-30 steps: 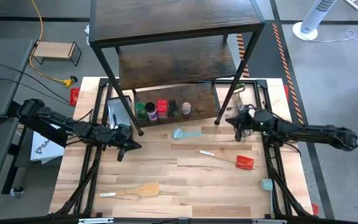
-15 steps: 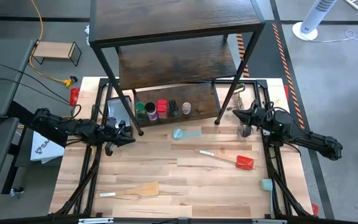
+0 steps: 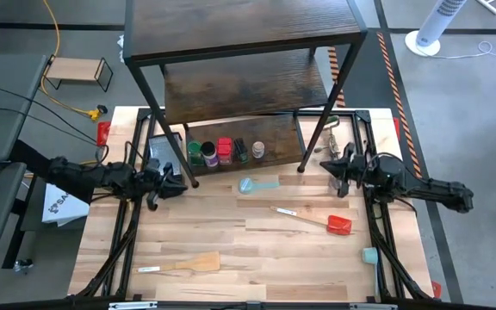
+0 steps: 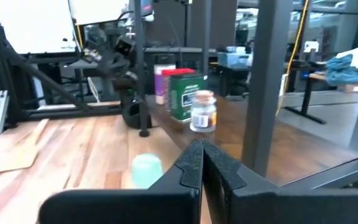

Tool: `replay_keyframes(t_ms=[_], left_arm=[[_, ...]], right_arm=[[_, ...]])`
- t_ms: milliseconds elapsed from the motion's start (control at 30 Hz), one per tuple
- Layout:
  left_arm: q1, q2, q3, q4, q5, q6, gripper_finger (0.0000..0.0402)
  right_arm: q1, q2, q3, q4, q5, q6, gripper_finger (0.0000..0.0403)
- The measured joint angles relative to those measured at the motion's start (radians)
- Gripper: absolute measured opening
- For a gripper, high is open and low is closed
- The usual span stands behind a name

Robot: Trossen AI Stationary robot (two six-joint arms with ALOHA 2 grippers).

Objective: Shelf spices
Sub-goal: Return to Home Position

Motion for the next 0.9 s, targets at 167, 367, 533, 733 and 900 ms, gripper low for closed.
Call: replay_keyframes(t_ms=[167,367,533,733,900], left_arm=[[0.040,0.000,0.000,0.000,0.000,0.000,0.0003],[0.047,0.000,0.000,0.000,-0.003,0.000,0.0003],[0.047,0.005,0.000,0.000,-0.004,0.000,0.0003],[0.047,0.005,0.000,0.000,-0.004,0.000,0.0003],[0.046,0.005,0.000,0.000,-0.005,0.000,0.0003]], right_arm=[[0.014,0.000,0.000,-0.006,-0.001,0.000,0.0000],[0.014,0.011,0.000,-0.004,-0.001,0.000,0.0000],[0.014,0.019,0.000,-0.005,-0.002,0.000,0.0000],[0.014,0.019,0.000,-0.005,-0.002,0.000,0.0000],[0.014,0.019,0.000,-0.005,-0.002,0.000,0.0000]])
